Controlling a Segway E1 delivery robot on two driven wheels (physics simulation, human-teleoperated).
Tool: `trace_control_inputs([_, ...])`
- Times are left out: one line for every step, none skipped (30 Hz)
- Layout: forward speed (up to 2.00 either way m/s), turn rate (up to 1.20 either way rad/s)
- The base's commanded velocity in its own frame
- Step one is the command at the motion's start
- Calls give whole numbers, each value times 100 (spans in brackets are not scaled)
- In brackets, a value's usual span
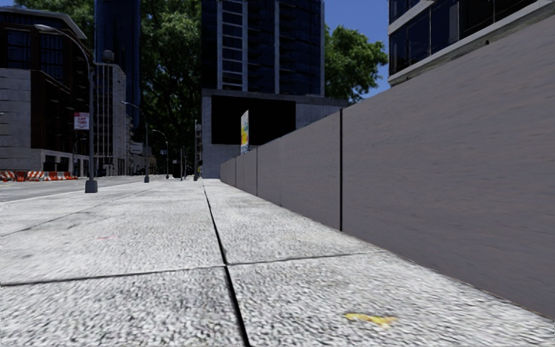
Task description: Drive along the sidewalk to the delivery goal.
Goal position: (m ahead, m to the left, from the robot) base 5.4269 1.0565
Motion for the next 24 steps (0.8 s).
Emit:
trace_control_inputs([154, 40])
trace_control_inputs([154, 40])
trace_control_inputs([154, 40])
trace_control_inputs([154, 40])
trace_control_inputs([154, 40])
trace_control_inputs([154, 40])
trace_control_inputs([154, 40])
trace_control_inputs([154, 40])
trace_control_inputs([154, 40])
trace_control_inputs([154, 40])
trace_control_inputs([154, 40])
trace_control_inputs([154, 40])
trace_control_inputs([154, 40])
trace_control_inputs([154, 40])
trace_control_inputs([154, 40])
trace_control_inputs([154, 40])
trace_control_inputs([154, 32])
trace_control_inputs([154, 32])
trace_control_inputs([155, 0])
trace_control_inputs([157, 0])
trace_control_inputs([158, 0])
trace_control_inputs([158, 0])
trace_control_inputs([158, 0])
trace_control_inputs([159, 0])
